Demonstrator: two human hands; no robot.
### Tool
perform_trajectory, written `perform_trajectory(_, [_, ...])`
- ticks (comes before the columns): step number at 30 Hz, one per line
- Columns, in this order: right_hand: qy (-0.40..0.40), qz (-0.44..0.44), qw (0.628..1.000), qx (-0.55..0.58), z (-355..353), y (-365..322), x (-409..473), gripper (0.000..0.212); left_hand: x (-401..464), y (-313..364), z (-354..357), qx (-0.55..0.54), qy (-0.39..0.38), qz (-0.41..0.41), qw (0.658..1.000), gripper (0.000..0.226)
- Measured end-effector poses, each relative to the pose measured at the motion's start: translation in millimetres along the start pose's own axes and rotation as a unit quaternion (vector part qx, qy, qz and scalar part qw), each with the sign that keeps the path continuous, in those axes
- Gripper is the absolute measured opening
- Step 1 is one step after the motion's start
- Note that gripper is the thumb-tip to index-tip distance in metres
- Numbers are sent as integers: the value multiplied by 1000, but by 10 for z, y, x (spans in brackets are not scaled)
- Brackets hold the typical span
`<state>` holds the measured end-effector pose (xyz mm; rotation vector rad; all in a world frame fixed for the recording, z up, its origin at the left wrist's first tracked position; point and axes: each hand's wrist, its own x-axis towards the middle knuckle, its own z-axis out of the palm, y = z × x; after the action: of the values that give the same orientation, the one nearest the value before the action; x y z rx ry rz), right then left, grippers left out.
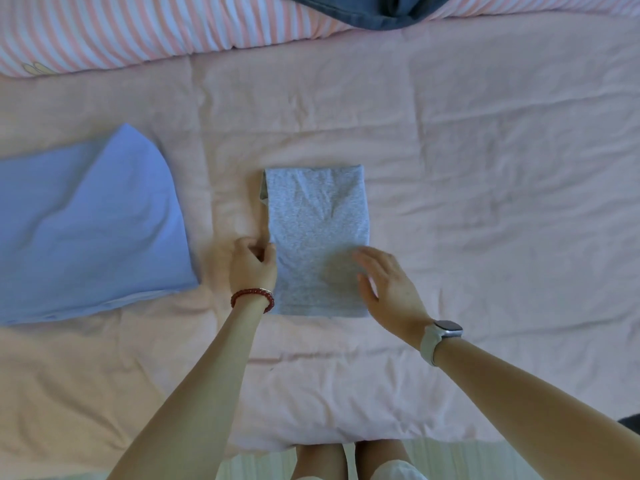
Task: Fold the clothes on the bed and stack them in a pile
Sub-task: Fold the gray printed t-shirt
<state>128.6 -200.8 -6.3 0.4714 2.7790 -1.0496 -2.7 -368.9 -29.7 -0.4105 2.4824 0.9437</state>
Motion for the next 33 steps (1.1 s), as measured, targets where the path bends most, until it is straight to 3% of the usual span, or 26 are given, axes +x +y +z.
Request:
perform_trajectory(3, [36, 164, 980, 109, -68, -37, 309, 49, 26, 91, 7, -31, -46, -10, 998, 36])
perform_trajectory(5, [61, 169, 981, 73, -129, -60, 653, 55, 38, 74, 4, -19, -118, -16, 993, 44])
perform_trajectory(7, [45, 119, 991, -26, -202, -123, 1098, 61, 29, -3, -35, -1, -178, -38, 983, 53])
perform_trajectory(9, [-46, 40, 991, -122, -246, -187, 1516, 66, -20, -153, -64, -3, -209, -67, 976, 46])
perform_trajectory(12, [-199, -29, 957, -209, -261, -296, 1872, 65, -160, -323, -85, -21, -216, -84, 973, 25])
perform_trajectory(14, [-233, -9, 945, -230, -273, -340, 1931, 57, -198, -352, -161, -28, -206, -66, 976, 24])
perform_trajectory(16, [-275, 41, 944, -178, -343, -372, 1896, 45, -161, -294, -319, -54, -220, -39, 973, 29])
perform_trajectory(19, [-325, 118, 936, -62, -568, -281, 1676, 34, 8, -111, -649, -77, -257, -6, 963, 5])
perform_trajectory(21, [-309, 153, 939, -4, -688, -138, 1443, 34, 156, 1, -802, -128, -221, 5, 967, 6])
perform_trajectory(24, [-255, 222, 938, 82, -672, 84, 1102, 31, 258, 56, -785, -238, -174, -60, 954, 9])
perform_trajectory(27, [-181, 281, 929, 156, -501, 200, 948, 21, 131, -140, -579, -208, -205, -122, 948, 23])
perform_trajectory(29, [-123, 296, 925, 203, -424, 215, 922, 28, -1, -275, -457, -210, -199, -141, 947, 26])
perform_trajectory(33, [-91, 253, 937, 224, -335, 205, 876, 23, -145, -327, -236, -214, -102, -119, 964, 36])
